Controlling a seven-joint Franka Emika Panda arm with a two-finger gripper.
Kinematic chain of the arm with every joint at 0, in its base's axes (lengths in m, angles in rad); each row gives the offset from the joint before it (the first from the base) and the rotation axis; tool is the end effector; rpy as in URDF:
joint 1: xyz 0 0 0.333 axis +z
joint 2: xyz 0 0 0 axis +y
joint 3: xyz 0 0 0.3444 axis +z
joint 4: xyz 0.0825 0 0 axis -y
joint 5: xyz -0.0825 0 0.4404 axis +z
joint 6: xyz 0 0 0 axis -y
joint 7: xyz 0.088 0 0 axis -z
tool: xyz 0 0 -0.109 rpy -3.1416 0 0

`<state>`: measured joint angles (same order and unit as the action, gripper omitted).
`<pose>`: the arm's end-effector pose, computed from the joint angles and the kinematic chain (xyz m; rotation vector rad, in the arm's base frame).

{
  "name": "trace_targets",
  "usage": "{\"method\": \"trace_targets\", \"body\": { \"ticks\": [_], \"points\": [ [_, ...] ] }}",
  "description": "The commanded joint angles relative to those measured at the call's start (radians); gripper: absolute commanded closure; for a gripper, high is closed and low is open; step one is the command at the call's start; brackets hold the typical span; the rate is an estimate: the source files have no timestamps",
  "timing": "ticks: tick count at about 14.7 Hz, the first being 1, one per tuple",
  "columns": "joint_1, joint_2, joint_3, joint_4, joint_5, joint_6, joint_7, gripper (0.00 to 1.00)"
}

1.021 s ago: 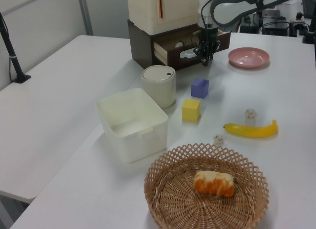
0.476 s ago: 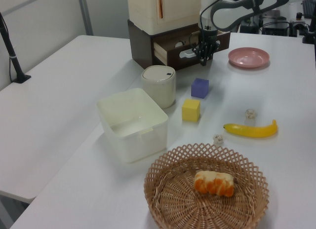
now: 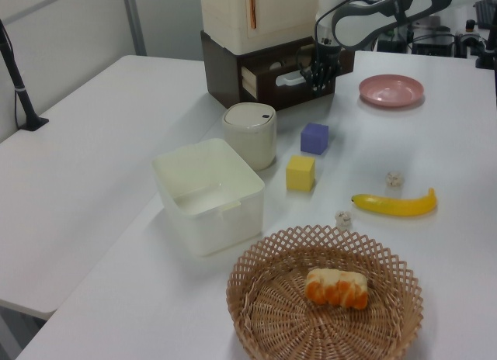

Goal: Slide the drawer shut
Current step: 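Push the drawer front with the gripper into the wooden unit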

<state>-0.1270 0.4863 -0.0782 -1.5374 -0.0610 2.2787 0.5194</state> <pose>0.7638 -0.1509 0.3982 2.8949 -1.0194 0.4112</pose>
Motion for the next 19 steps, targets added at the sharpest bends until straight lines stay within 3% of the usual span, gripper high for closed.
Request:
{"method": "trace_targets", "body": {
  "ticks": [1, 7, 13, 19],
  "points": [
    [0.0, 0.066, -0.032, 0.075, -0.02, 0.091, 0.008, 1.0],
    [0.001, 0.147, -0.078, 0.132, -0.02, 0.267, 0.008, 1.0],
    [0.001, 0.181, -0.083, 0.134, -0.025, 0.384, 0.005, 1.0],
    [0.003, 0.153, -0.078, 0.111, -0.04, 0.38, -0.01, 1.0]
  ]
}}
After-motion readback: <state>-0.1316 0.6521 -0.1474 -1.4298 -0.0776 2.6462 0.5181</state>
